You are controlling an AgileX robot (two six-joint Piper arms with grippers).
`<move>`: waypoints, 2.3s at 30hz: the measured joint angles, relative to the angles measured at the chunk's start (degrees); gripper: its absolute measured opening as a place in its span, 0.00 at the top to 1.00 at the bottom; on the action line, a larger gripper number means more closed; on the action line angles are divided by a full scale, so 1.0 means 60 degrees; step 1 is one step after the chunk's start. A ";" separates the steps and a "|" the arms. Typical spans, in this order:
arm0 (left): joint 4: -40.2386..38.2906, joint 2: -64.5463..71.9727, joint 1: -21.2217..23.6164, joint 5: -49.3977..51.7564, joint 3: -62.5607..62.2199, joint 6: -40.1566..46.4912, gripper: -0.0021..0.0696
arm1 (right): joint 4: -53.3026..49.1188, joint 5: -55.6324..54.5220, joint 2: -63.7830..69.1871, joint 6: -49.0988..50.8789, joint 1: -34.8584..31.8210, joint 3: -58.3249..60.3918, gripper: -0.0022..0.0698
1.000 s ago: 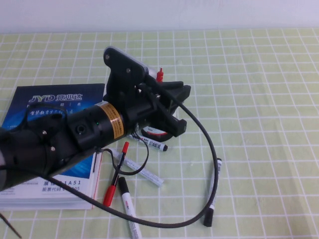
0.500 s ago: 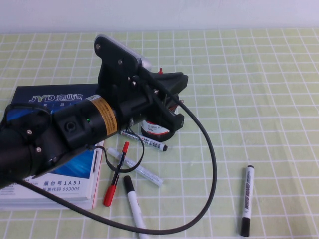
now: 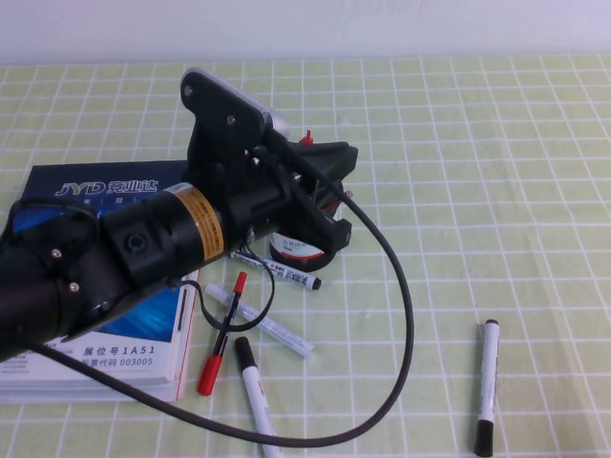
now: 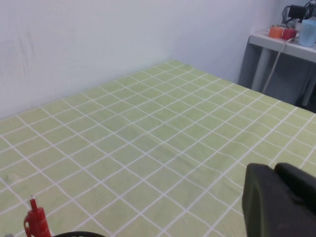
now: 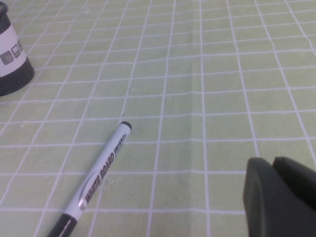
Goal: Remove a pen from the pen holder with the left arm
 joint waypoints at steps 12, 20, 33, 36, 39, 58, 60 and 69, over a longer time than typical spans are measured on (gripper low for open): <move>-0.0468 -0.2023 0.0379 0.3494 0.0014 -0.0417 0.97 | 0.0000 0.0000 0.0000 0.0000 0.0000 0.0000 0.99; -0.0545 -0.4389 0.1325 0.4061 0.0575 -0.0507 0.97 | 0.0000 0.0000 0.0000 0.0000 0.0000 0.0000 0.99; -0.0565 -1.0118 0.3498 0.4118 0.5813 -0.1819 0.97 | 0.0000 0.0000 0.0000 0.0000 0.0000 0.0000 0.99; -0.0565 -1.1553 0.3805 0.4140 0.7051 -0.2749 0.97 | 0.0000 0.0000 0.0000 0.0000 0.0000 0.0000 0.99; -0.0579 -1.2819 0.4057 0.4089 0.8045 -0.3373 0.97 | 0.0000 0.0000 0.0000 0.0000 0.0000 0.0000 0.99; -0.3915 -1.4197 0.4119 0.7183 0.8410 0.1198 0.97 | 0.0000 0.0000 0.0000 0.0000 0.0000 0.0000 0.99; -0.4502 -1.4197 0.4119 0.7726 0.8410 0.2573 0.97 | 0.0000 0.0000 0.0000 0.0000 0.0000 0.0000 0.99; -0.5327 -1.4197 0.4119 0.8046 0.8410 0.4757 0.97 | 0.0000 0.0000 0.0000 0.0000 0.0000 0.0000 0.99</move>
